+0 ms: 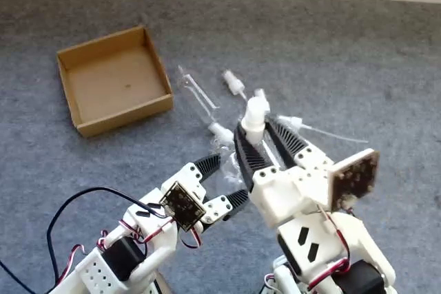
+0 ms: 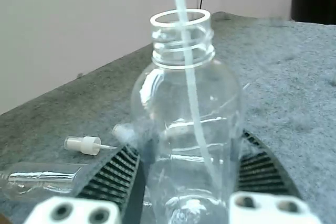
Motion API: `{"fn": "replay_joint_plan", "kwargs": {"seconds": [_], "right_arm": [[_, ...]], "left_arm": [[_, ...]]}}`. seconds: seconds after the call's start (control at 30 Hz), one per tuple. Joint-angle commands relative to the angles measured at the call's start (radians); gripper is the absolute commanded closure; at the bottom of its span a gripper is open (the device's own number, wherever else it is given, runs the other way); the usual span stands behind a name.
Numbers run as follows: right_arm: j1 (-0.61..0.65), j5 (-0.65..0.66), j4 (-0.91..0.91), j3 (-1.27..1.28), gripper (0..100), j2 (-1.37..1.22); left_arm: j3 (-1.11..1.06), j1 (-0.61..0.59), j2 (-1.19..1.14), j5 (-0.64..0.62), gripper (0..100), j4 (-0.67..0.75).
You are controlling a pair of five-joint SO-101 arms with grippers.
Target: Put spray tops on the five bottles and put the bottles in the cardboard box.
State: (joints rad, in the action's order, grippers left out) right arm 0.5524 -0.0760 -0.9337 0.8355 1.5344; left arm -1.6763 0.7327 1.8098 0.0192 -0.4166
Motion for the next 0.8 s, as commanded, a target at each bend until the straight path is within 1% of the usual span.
{"fn": "replay_joint_plan", "kwargs": {"seconds": [0.0,0.27,0.33,0.43,0.5,0.63,0.77], "right_arm": [[0.081,0.075,-0.09,-0.008,97.1,0.002],[0.088,0.155,-0.216,-0.012,96.7,0.002],[0.088,0.17,-0.245,-0.013,93.3,0.002],[0.088,0.203,-0.283,-0.013,85.7,0.002],[0.088,0.235,-0.3,-0.013,82.7,0.002],[0.088,0.253,-0.325,-0.016,82.6,0.002],[0.088,0.255,-0.325,-0.01,82.6,0.059]], "left_arm": [[-0.012,-0.012,0.016,-0.012,94,0.028],[-0.018,-0.012,0.016,-0.012,94,0.028],[-0.018,-0.012,0.016,-0.012,94,0.028],[-0.018,-0.012,0.016,-0.012,94,0.026],[-0.018,-0.012,0.016,-0.012,94,0.023],[-0.018,-0.012,0.016,-0.012,94,0.021],[-0.018,-0.015,0.016,-0.012,94,0.026]]}}
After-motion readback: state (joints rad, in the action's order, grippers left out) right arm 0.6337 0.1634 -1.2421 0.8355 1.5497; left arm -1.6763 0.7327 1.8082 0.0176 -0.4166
